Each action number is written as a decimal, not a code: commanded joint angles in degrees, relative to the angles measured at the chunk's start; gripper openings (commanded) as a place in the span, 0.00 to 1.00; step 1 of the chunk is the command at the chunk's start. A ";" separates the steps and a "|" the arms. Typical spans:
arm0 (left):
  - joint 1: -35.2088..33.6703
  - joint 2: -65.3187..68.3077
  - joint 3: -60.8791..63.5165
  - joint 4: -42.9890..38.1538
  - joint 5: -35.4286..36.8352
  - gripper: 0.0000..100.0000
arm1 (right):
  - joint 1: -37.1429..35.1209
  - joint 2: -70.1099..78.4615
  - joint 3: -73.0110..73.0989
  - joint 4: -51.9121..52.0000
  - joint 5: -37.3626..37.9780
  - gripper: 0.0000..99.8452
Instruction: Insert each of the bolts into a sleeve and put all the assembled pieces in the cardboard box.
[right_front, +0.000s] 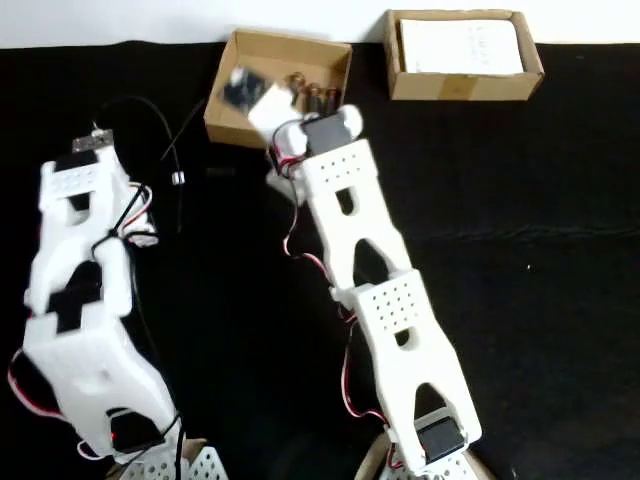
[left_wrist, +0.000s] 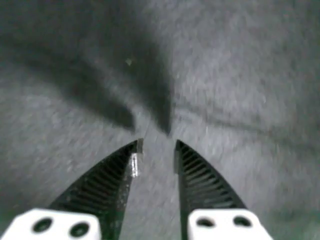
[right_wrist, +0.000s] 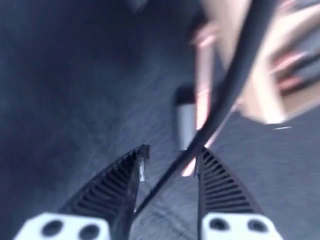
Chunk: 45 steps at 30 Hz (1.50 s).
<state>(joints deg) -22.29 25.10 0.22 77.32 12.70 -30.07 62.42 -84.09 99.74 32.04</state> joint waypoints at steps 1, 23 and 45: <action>1.10 5.32 -6.46 -0.18 1.93 0.10 | -0.57 1.89 2.77 -1.54 2.02 0.14; 1.10 9.54 -10.15 -0.53 1.85 0.04 | 2.86 14.99 3.30 -12.44 2.20 0.05; 1.10 9.54 -10.15 -0.53 1.93 0.04 | -3.30 -2.07 1.80 1.36 -1.05 0.01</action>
<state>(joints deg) -21.32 34.42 -8.13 77.67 14.20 -31.74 67.96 -83.47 100.53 32.22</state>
